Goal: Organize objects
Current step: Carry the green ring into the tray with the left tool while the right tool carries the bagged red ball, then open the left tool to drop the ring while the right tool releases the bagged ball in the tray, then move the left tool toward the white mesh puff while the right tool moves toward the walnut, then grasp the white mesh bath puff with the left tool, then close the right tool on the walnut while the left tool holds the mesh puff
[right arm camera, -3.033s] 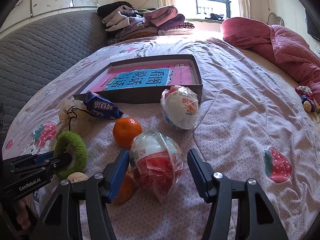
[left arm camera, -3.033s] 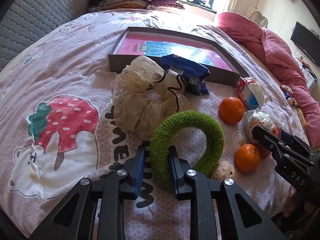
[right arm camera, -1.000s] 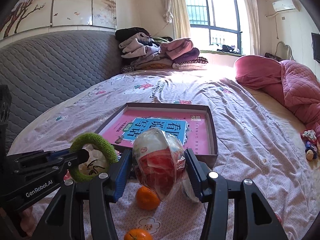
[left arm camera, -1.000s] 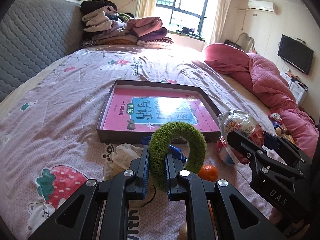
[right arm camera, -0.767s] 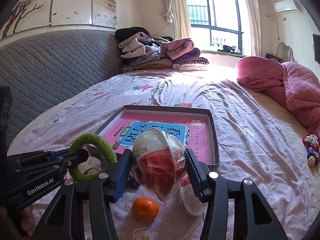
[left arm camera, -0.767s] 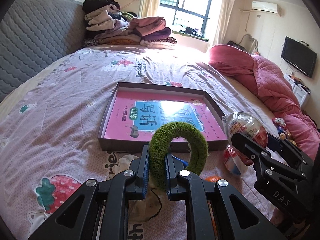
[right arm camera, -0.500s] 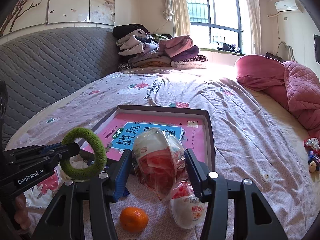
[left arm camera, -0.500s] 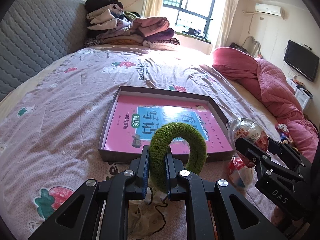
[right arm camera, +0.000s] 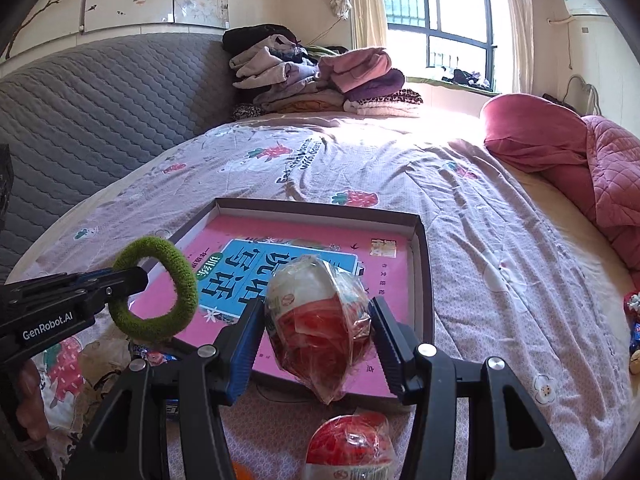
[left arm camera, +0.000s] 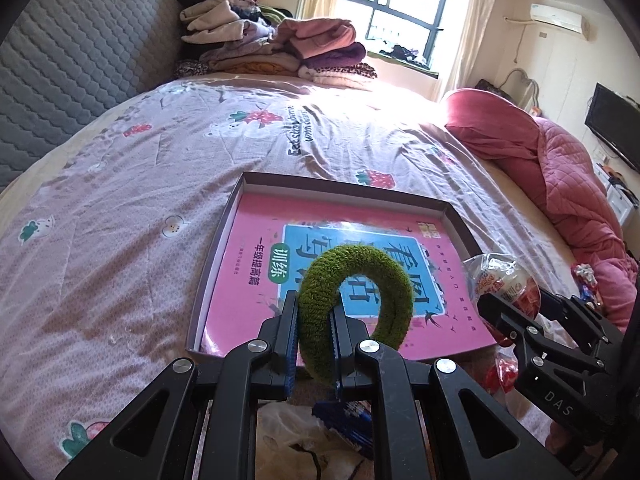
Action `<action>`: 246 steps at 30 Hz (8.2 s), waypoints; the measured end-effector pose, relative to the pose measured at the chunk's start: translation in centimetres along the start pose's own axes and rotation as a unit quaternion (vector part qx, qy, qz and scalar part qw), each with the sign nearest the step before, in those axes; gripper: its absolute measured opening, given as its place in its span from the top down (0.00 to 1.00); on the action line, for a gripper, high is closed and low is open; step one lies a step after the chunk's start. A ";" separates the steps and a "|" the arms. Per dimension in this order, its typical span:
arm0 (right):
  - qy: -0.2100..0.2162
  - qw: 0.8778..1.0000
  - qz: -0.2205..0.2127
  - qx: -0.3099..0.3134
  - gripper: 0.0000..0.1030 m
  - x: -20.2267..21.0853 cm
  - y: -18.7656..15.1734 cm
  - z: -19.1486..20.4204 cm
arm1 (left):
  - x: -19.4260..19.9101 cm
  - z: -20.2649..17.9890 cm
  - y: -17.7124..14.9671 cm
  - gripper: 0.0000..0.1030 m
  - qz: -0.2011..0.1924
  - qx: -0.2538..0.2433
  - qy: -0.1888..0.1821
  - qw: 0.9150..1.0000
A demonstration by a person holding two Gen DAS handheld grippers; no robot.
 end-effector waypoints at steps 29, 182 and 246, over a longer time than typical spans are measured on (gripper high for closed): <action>-0.012 0.995 0.100 -0.027 0.47 -5.1 -2.5 -2.3 | -6.3 1.6 -1.6 0.85 0.100 0.025 0.007 0.995; 0.069 0.993 0.044 0.088 0.43 11.5 -15.1 14.2 | 7.0 5.1 -12.3 0.49 0.058 -0.022 0.015 0.998; 0.080 0.993 0.051 0.076 0.68 8.2 -15.1 13.3 | 7.0 3.4 -12.9 0.89 0.029 -0.017 -0.039 0.999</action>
Point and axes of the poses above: each gripper's, at about its wrist camera, not at the fingertips, and x roughly against the way its jaws point, z to its left, y to its top, the point moved 9 cm from there along -x, roughly the way its jaws point, and after that the axes turned 2 degrees about y, right-handed, at the moved point
